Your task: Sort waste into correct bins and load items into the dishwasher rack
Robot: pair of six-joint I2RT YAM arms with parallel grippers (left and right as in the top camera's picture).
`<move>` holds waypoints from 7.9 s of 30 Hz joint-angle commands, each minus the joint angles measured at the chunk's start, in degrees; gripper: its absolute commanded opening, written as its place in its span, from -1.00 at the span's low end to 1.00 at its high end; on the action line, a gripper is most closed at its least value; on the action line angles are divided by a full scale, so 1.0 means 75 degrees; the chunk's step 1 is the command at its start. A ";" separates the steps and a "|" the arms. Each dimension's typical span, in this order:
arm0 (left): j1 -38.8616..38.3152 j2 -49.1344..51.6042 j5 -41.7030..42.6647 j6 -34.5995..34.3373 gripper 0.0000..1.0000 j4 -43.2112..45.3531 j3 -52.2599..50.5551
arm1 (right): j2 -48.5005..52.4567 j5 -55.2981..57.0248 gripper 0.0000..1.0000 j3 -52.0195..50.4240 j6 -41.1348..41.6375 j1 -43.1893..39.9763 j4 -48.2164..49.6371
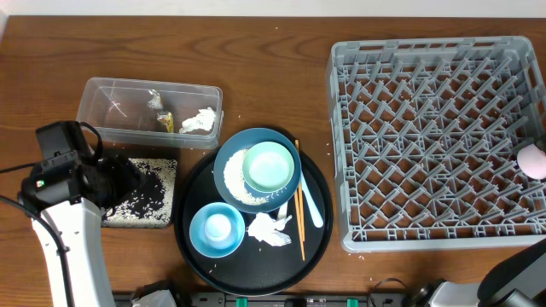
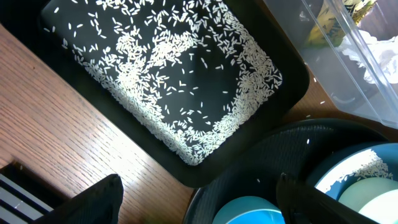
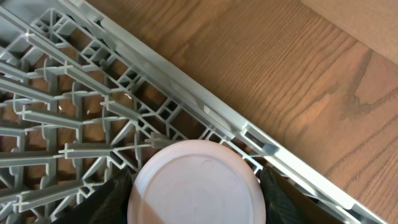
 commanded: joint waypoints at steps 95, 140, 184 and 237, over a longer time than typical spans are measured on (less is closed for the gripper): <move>-0.8964 0.3468 0.0627 0.0181 0.61 0.1003 -0.0221 | -0.1466 -0.2363 0.64 0.0128 -0.1122 0.3375 -0.4899; -0.8548 0.2416 -0.0099 0.0283 -0.88 -0.0385 0.0997 | -0.1466 -0.2358 0.64 0.0128 -0.1125 0.3375 -0.4925; -0.1582 0.2716 -0.0519 0.0067 0.37 0.0256 0.2151 | -0.1466 -0.2970 0.61 0.0219 -0.1629 0.3745 -0.4861; 0.0653 0.2716 -0.0434 -0.1530 0.68 -0.1029 0.2072 | 0.1909 -0.2273 0.90 0.0752 -0.2031 1.4026 -0.0146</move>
